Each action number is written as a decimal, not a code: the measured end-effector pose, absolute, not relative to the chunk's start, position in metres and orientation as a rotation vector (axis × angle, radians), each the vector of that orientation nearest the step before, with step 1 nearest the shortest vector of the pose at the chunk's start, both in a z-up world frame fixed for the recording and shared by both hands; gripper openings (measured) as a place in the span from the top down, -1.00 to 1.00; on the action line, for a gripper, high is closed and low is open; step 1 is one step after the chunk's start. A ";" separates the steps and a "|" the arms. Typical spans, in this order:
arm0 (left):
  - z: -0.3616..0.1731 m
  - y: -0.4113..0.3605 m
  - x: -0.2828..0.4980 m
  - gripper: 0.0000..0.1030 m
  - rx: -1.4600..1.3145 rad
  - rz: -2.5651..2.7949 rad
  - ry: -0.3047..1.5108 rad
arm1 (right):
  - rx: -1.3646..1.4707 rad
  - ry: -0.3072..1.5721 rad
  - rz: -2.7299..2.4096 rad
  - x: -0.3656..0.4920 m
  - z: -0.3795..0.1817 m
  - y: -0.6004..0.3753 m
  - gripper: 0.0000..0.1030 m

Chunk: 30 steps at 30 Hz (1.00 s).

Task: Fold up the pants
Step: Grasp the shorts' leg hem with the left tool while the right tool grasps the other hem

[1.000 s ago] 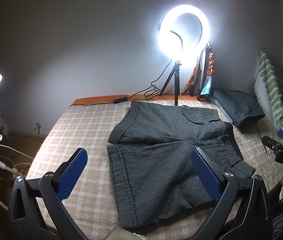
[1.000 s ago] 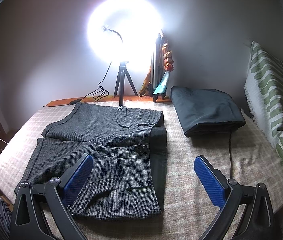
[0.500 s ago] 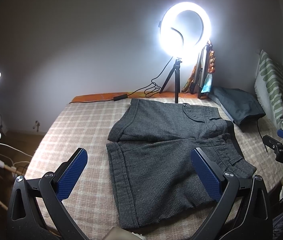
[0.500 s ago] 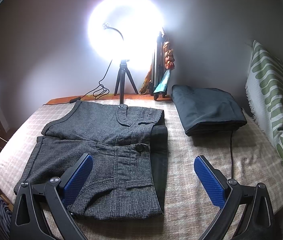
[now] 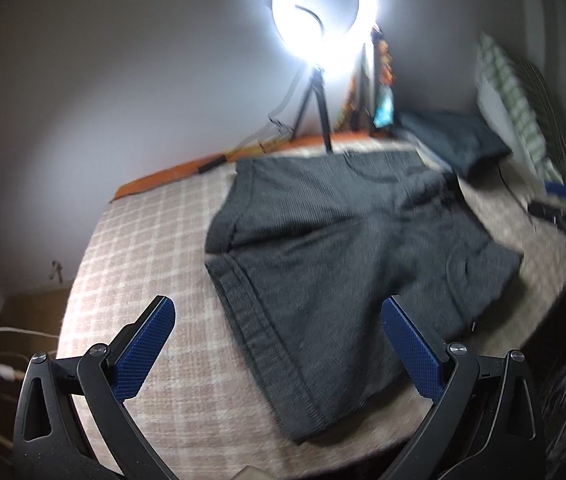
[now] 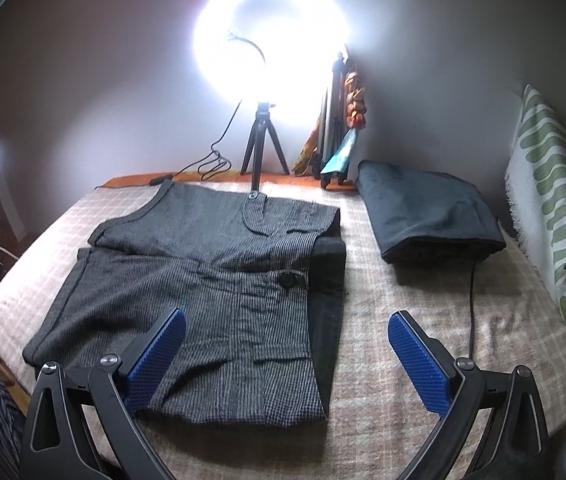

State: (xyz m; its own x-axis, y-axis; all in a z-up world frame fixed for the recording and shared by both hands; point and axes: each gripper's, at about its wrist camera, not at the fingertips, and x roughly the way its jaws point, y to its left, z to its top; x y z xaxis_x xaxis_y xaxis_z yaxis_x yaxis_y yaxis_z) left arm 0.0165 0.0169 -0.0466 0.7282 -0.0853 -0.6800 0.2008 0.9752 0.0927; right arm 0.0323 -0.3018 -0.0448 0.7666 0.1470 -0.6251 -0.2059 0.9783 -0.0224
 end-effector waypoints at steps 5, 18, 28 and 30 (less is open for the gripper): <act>-0.068 0.017 0.008 -0.90 0.240 -0.260 0.814 | -0.186 0.696 0.302 0.022 -0.064 -0.295 -0.98; -0.122 0.003 -0.009 -0.60 0.377 -0.430 0.972 | -0.590 0.774 0.479 -0.008 -0.119 -0.264 -0.74; -0.143 -0.014 -0.007 -0.41 0.517 -0.453 0.980 | -0.727 0.782 0.462 0.011 -0.139 -0.265 -0.64; -0.148 -0.016 -0.004 -0.33 0.540 -0.444 0.988 | -0.759 0.770 0.469 0.009 -0.142 -0.261 -0.63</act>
State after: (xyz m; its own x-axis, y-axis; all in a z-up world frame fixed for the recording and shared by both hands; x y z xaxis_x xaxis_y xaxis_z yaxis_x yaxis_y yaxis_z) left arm -0.0044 -0.0160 -0.1481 0.4815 -0.1073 -0.8698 0.5789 0.7841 0.2238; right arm 0.0088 -0.2610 -0.1416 0.6386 0.1078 -0.7620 -0.6275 0.6461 -0.4345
